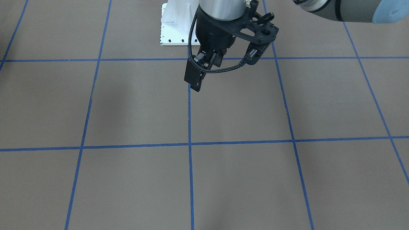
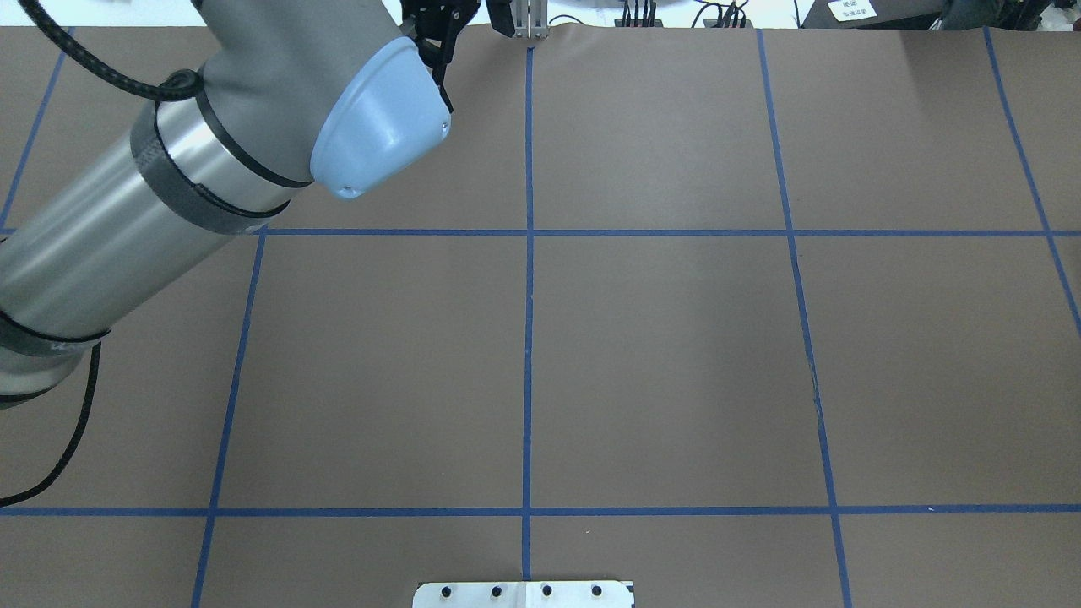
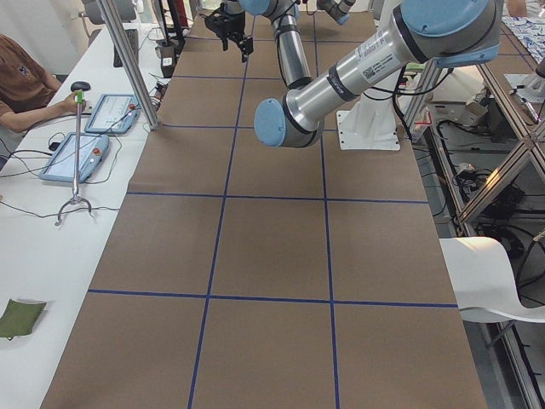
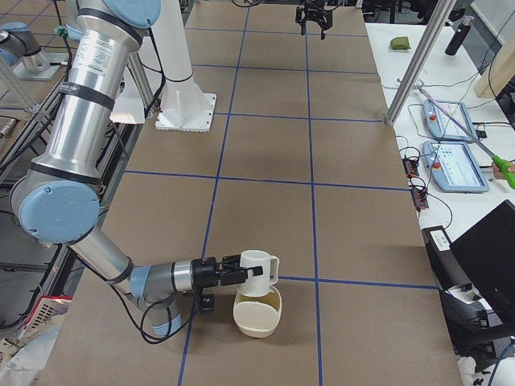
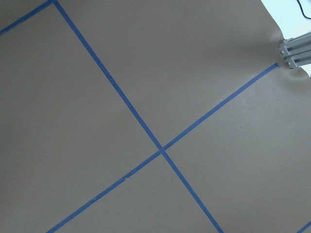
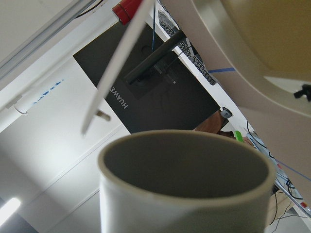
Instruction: Left arm hands cup to right arm to dump lemon
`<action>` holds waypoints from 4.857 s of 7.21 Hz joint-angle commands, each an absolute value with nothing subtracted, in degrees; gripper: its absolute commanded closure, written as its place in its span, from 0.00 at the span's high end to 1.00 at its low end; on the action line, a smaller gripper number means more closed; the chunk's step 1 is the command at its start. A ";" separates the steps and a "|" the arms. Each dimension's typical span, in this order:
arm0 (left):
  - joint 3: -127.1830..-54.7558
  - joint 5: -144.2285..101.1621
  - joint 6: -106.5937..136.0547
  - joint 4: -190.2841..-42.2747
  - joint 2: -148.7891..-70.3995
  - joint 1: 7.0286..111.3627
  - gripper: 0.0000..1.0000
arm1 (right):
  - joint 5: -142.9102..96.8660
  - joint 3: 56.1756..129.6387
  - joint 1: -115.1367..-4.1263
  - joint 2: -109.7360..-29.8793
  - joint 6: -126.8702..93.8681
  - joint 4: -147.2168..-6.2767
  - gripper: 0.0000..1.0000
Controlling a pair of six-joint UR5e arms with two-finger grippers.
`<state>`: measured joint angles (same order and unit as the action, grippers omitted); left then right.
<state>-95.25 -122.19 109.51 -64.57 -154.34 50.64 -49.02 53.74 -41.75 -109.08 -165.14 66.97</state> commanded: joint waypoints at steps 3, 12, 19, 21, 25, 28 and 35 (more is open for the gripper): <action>-95.36 -122.17 106.97 -63.46 -154.34 50.71 1.00 | -53.93 59.47 -41.57 -109.07 -159.13 59.46 0.28; -93.61 -122.26 103.10 -63.54 -153.02 50.19 1.00 | -57.13 78.56 -35.78 -101.04 -121.74 26.60 0.37; -93.07 -121.47 89.79 -63.98 -151.71 50.54 1.00 | -56.87 79.54 -27.78 -72.91 -68.27 1.20 0.43; -93.16 -121.46 82.99 -64.07 -151.18 50.71 1.00 | -56.95 79.89 -26.63 -66.82 -61.12 -6.91 0.47; -93.16 -121.64 79.19 -69.87 -149.24 49.22 0.99 | -52.32 80.16 -20.51 -59.07 -46.62 -17.49 0.59; -92.90 -121.73 74.81 -69.52 -149.24 45.71 0.93 | -48.26 80.85 -14.52 -56.42 -37.55 -17.58 0.59; -95.71 -124.80 73.74 -63.46 -147.92 41.49 0.86 | -44.83 82.79 -12.57 -56.07 -34.54 -17.58 0.58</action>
